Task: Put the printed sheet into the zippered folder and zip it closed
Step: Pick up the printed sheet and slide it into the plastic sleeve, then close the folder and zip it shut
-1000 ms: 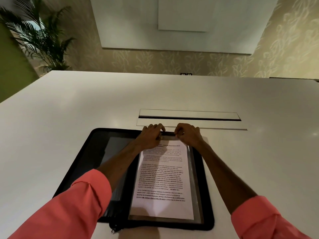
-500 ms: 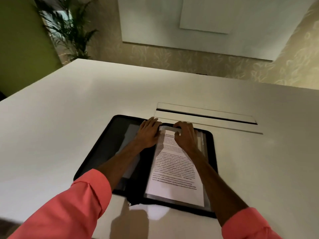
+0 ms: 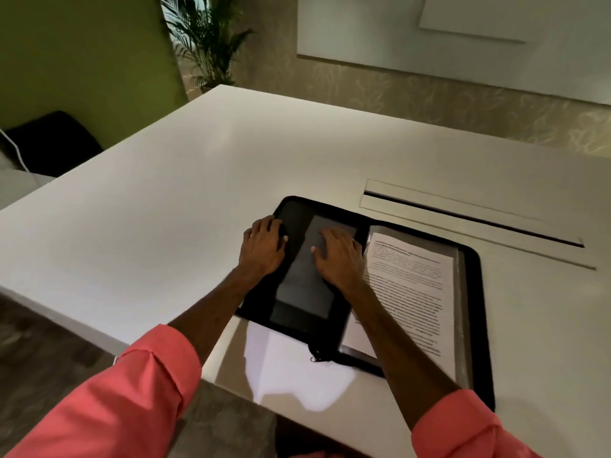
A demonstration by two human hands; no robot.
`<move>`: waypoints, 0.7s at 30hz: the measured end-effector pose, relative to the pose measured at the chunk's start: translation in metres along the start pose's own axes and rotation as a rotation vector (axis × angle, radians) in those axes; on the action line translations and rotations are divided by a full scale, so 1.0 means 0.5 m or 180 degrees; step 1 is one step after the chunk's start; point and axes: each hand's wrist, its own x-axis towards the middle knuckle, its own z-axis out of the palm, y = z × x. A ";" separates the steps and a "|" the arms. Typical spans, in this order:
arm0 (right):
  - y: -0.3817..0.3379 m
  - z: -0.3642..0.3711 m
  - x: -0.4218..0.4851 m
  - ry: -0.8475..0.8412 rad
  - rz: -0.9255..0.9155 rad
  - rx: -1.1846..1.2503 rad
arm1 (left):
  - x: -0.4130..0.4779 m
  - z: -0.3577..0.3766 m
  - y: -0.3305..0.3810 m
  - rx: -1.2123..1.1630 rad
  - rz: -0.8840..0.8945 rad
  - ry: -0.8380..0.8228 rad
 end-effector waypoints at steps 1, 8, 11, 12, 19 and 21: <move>-0.011 0.009 -0.002 0.0013 -0.0040 -0.0034 | -0.004 -0.002 -0.010 0.0007 -0.0054 0.0027; -0.067 0.054 -0.011 -0.0164 -0.0047 -0.0160 | -0.023 -0.015 -0.057 -0.0456 -0.0395 0.0257; -0.076 0.058 -0.013 -0.0239 -0.0046 -0.0139 | -0.014 -0.027 -0.062 -0.0804 -0.0464 0.0236; -0.077 0.057 -0.013 -0.0259 -0.0044 -0.0112 | -0.008 -0.034 -0.062 -0.0983 -0.0560 0.0227; -0.084 0.019 -0.015 -0.0143 0.0004 0.0454 | 0.040 -0.137 -0.040 -0.2062 -0.1192 0.0231; -0.086 -0.002 -0.016 -0.0085 0.0039 0.0680 | 0.051 -0.175 -0.032 -0.2582 -0.1000 0.0096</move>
